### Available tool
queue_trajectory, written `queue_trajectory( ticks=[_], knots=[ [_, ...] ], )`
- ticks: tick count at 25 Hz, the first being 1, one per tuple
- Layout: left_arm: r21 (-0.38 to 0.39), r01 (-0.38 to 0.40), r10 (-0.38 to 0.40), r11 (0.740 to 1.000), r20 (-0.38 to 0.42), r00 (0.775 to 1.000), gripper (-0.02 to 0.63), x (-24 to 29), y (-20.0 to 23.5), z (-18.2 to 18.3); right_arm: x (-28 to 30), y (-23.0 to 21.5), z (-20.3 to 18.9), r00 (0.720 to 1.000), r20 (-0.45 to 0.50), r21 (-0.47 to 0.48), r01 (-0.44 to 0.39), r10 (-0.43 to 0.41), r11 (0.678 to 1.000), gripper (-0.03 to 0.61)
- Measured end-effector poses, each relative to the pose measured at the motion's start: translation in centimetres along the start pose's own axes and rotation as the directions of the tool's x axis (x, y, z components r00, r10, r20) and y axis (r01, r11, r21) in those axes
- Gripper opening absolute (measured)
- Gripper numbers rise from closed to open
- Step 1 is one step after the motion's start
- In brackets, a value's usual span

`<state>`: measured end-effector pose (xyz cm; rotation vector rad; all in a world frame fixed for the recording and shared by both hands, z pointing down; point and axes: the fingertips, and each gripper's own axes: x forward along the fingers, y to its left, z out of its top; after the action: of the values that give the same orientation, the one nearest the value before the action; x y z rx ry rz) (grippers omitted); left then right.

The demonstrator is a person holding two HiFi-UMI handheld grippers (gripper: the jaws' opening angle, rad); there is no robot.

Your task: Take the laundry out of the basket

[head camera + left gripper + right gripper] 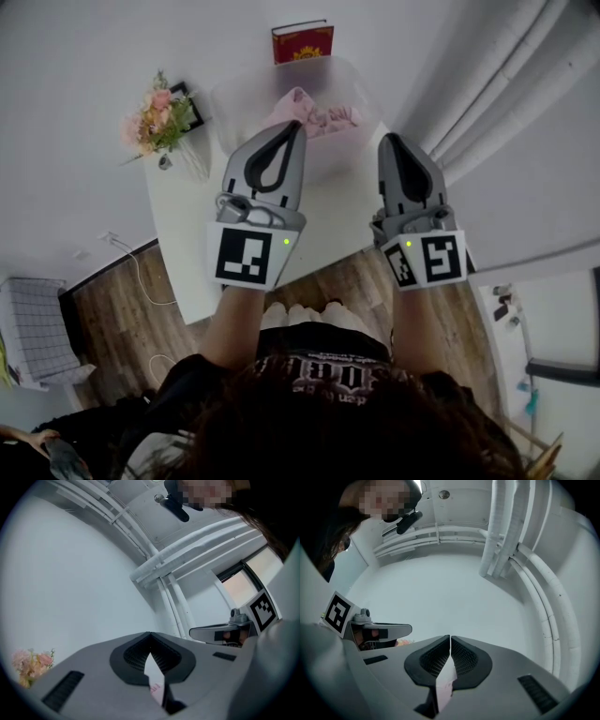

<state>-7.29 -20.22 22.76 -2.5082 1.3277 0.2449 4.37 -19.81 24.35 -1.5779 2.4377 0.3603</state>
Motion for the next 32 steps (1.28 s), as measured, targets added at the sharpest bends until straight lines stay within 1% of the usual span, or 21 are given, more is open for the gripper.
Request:
queue_trajectory(
  ticks=[12, 18, 23, 27, 32],
  knots=[
    [0.013, -0.049, 0.050, 0.999, -0.031, 0.998, 0.002, 4.7, -0.3, -2.0, 3.2, -3.7, -1.7, 0.998, -0.004, 0.018, -0.063, 0.063, 0.998, 0.028],
    [0.029, -0.076, 0.076, 0.997, -0.031, 0.997, 0.002, 7.1, -1.2, -2.5, 3.9, -6.5, -2.2, 0.997, 0.004, 0.026, -0.077, 0.077, 0.997, 0.028],
    [0.036, -0.100, 0.101, 0.994, -0.041, 0.994, 0.002, 8.2, -1.7, -3.1, 4.4, -7.8, -2.6, 0.995, 0.004, 0.031, -0.100, 0.100, 0.995, 0.029],
    [0.049, -0.106, 0.108, 0.993, -0.044, 0.993, 0.002, 8.9, -1.7, -3.3, 4.8, -8.4, -2.9, 0.993, 0.005, 0.033, -0.117, 0.117, 0.993, 0.028],
    [0.063, -0.093, 0.097, 0.994, -0.058, 0.994, 0.002, 10.1, -1.2, -3.6, 5.6, -8.8, -3.5, 0.992, -0.001, 0.039, -0.123, 0.123, 0.992, 0.028]
  ],
)
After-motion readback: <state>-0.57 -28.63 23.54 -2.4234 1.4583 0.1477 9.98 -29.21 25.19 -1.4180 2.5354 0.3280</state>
